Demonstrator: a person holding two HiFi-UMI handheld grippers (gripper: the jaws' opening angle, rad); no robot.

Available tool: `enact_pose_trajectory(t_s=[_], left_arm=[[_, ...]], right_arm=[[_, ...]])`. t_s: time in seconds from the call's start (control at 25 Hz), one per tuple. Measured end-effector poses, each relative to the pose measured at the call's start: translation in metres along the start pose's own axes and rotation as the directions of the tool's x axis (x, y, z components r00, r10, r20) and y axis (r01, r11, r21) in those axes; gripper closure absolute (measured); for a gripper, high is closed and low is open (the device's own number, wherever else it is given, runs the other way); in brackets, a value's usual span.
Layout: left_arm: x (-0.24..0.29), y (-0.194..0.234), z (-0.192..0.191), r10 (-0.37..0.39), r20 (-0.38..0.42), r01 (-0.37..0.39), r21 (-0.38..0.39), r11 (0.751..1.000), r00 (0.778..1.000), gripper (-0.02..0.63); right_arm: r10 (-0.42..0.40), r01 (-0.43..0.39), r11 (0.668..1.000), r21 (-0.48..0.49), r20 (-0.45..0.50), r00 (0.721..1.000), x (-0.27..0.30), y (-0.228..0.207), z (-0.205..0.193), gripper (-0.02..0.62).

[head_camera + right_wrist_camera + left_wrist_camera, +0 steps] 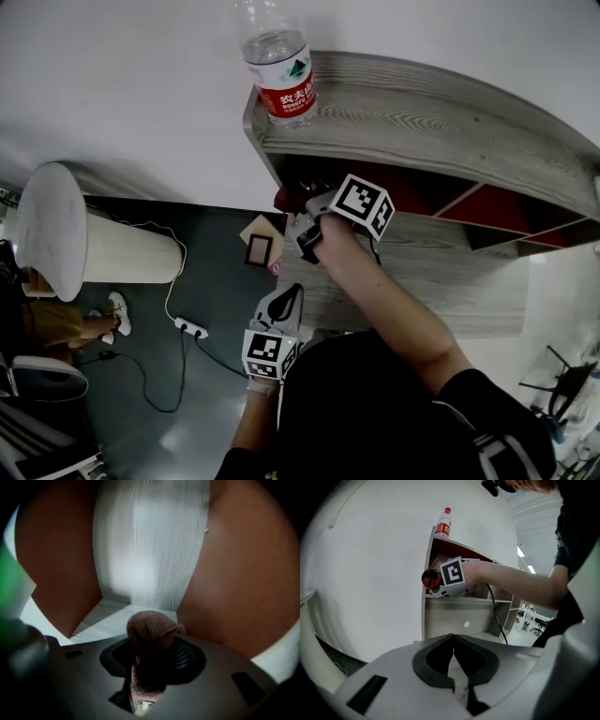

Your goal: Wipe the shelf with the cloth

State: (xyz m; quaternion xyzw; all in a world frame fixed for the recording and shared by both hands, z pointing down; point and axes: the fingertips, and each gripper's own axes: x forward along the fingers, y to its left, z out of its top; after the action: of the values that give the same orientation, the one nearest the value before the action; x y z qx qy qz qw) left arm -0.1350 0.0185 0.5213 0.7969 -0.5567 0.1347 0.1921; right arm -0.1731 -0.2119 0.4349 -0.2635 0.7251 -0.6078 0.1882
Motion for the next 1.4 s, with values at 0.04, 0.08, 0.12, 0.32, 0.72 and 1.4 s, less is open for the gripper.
enact_pose_trajectory(t_s=[0.04,0.08,0.12,0.32,0.72,1.4], left_arm=[[0.000,-0.001,0.000,-0.003,0.001,0.003,0.001,1.000,1.000,0.597],[0.001,-0.002,0.000,-0.005,0.001,0.005,0.002,1.000,1.000,0.597],[0.001,-0.003,0.000,-0.008,0.001,0.008,0.003,1.000,1.000,0.597],[0.002,-0.008,0.000,-0.019,0.005,0.019,0.008,1.000,1.000,0.597],[0.002,-0.011,-0.005,-0.029,-0.001,0.029,0.008,1.000,1.000,0.597],[0.032,-0.027,0.021,-0.122,0.019,0.120,0.061,0.991,0.992,0.597]], right_arm=[[-0.004,0.004,1.000,-0.003,-0.007,1.000,-0.002,-0.001,-0.003,0.463],[-0.009,0.009,1.000,-0.002,-0.015,1.000,-0.004,-0.002,-0.006,0.463],[-0.013,0.013,1.000,0.002,-0.022,1.000,-0.007,-0.003,-0.009,0.463],[-0.025,0.025,1.000,0.009,-0.023,0.999,-0.020,-0.007,-0.025,0.463],[-0.011,0.010,1.000,-0.016,-0.072,0.997,-0.037,-0.015,-0.049,0.459],[0.029,-0.134,0.885,-0.447,-0.233,0.972,-0.116,0.017,-0.030,0.457]])
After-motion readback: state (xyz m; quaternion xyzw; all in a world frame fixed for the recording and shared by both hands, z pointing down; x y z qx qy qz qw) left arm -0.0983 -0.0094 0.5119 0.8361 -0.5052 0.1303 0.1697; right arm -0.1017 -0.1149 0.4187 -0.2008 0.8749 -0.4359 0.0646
